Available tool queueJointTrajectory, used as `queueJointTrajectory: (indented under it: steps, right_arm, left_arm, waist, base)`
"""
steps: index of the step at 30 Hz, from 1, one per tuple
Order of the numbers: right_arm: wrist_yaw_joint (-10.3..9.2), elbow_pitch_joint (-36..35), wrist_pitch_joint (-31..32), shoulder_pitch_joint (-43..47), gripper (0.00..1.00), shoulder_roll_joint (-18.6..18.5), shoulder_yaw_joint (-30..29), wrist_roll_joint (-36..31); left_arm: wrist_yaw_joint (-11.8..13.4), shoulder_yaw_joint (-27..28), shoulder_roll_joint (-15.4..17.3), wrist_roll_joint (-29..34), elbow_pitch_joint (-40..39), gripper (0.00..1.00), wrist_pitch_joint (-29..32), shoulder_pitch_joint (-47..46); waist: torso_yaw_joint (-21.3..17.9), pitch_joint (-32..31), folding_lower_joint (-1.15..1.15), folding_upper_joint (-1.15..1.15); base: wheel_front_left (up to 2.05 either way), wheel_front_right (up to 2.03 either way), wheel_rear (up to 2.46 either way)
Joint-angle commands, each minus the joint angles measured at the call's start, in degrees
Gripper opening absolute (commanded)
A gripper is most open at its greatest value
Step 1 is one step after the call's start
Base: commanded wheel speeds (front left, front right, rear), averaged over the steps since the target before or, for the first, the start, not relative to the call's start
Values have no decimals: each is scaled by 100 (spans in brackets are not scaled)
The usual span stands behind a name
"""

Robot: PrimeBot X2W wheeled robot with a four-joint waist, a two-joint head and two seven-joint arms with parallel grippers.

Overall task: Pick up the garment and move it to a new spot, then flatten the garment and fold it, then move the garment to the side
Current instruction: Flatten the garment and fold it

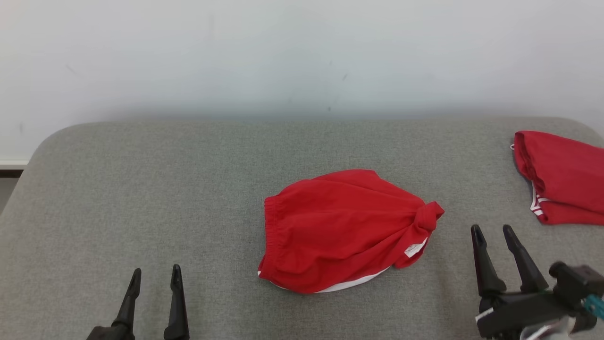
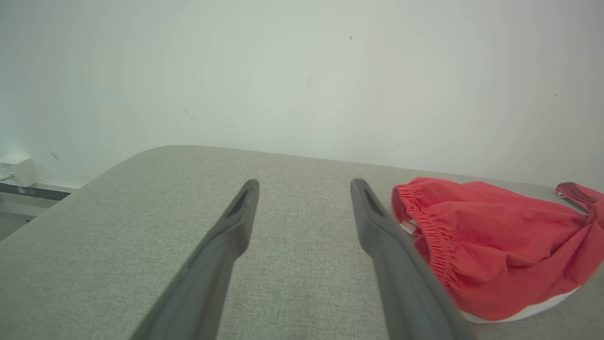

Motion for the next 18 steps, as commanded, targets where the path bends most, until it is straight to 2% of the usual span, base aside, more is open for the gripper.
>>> queueJointTrajectory:
  steps: [1,8,14,18]
  right_arm:
    - [-16,-186,-1,214,100,94,-94,-97]
    - [-16,-959,-1,941,100,414,-505,-556]
    - [-16,-1068,-1,1136,100,546,-524,-740]
    - [-16,-1099,-2,1006,100,525,-449,-771]
  left_arm:
    - [-3,2,-2,91,-29,100,-17,94]
    - [-97,58,-1,208,-17,100,-17,138]
    - [-171,39,-2,313,81,100,-17,174]
    - [-275,-96,-2,439,141,100,-17,-127]
  waist:
    - [-27,-39,0,0]
    - [-56,-61,0,0]
    - [-132,-21,0,0]
    - [-237,71,0,0]
  base:
    - [0,0,0]
    - [0,0,0]
    - [0,0,0]
    - [0,0,0]
